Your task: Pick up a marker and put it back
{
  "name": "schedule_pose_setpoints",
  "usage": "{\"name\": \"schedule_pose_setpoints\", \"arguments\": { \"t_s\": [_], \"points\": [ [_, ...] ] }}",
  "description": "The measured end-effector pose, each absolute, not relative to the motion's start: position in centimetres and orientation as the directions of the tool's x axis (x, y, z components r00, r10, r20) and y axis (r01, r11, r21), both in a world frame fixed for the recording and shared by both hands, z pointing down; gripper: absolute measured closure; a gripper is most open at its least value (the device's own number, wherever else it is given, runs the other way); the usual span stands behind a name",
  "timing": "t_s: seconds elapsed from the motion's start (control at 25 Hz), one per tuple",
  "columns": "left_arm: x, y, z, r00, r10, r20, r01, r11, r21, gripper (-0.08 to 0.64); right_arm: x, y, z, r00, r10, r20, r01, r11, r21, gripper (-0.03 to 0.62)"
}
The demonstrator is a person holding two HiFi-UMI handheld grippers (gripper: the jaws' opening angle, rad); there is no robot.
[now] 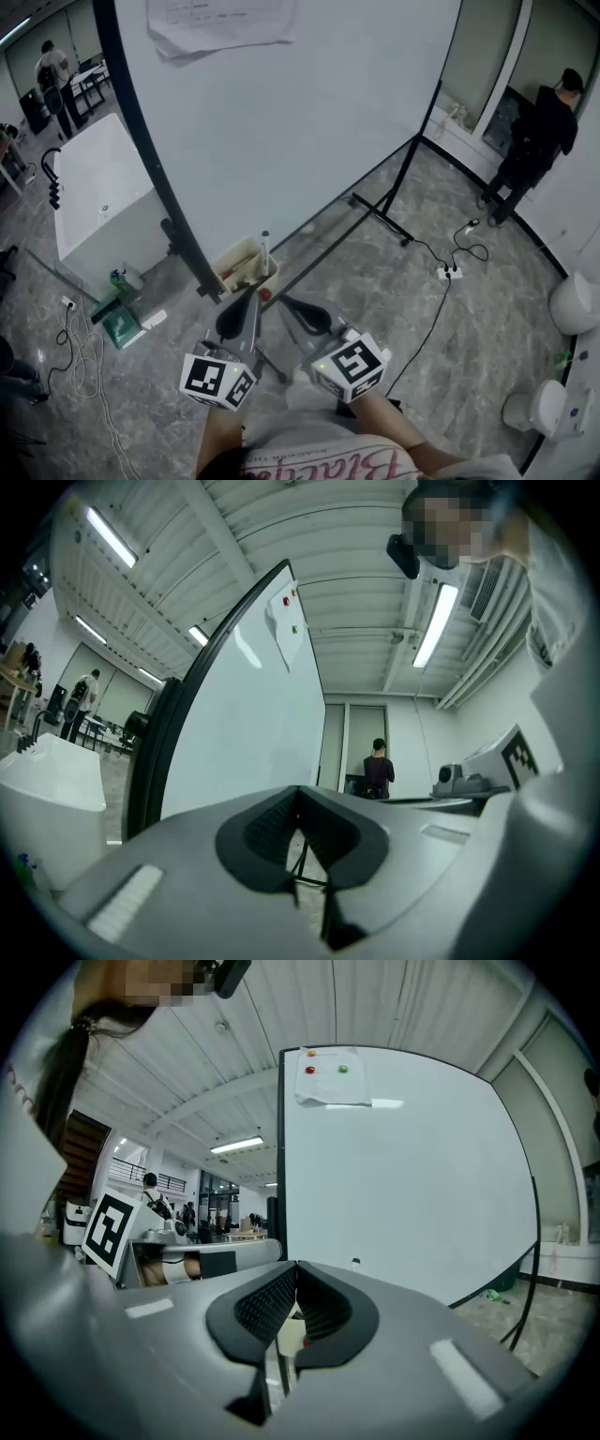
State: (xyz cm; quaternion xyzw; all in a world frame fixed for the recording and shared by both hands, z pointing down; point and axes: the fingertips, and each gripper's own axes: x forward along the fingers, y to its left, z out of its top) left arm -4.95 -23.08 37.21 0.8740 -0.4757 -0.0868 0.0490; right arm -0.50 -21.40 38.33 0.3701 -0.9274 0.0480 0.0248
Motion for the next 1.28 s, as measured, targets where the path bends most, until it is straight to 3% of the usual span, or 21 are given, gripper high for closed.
{"name": "schedule_pose_setpoints", "arguments": {
  "t_s": [0.28, 0.48, 0.6, 0.84, 0.92, 1.04, 1.28],
  "points": [
    [-4.8, -28.4, 36.4, 0.477, -0.872, -0.111, -0.862, -0.489, 0.135, 0.56, -0.3, -27.6, 38.9, -0.766, -0.637, 0.079, -0.642, 0.762, -0.086, 0.571],
    [-5.7, -30.2, 36.7, 0.43, -0.898, -0.096, -0.891, -0.439, 0.116, 0.56, -0.8, -30.7, 40.9, -0.781, -0.603, 0.159, -0.623, 0.766, -0.157, 0.483],
    [-6.7, -30.7, 36.6, 0.415, -0.905, -0.097, -0.898, -0.425, 0.115, 0.56, -2.1, -32.1, 42.3, -0.798, -0.568, 0.2, -0.602, 0.761, -0.242, 0.465],
    [-8.1, -31.7, 36.2, 0.416, -0.905, -0.091, -0.9, -0.424, 0.099, 0.56, -4.4, -34.0, 43.3, -0.814, -0.535, 0.228, -0.581, 0.748, -0.32, 0.468],
    [-8.6, -32.0, 36.0, 0.421, -0.903, -0.092, -0.899, -0.428, 0.093, 0.56, -4.8, -34.3, 43.5, -0.809, -0.535, 0.243, -0.587, 0.744, -0.319, 0.509],
    [-9.1, -32.3, 35.8, 0.433, -0.896, -0.096, -0.893, -0.441, 0.092, 0.56, -5.0, -34.1, 43.5, -0.812, -0.529, 0.245, -0.583, 0.743, -0.329, 0.518],
    [-9.3, -32.5, 35.7, 0.46, -0.882, -0.102, -0.877, -0.469, 0.108, 0.56, -4.5, -32.8, 40.6, -0.827, -0.538, 0.161, -0.56, 0.769, -0.308, 0.522]
  ]
}}
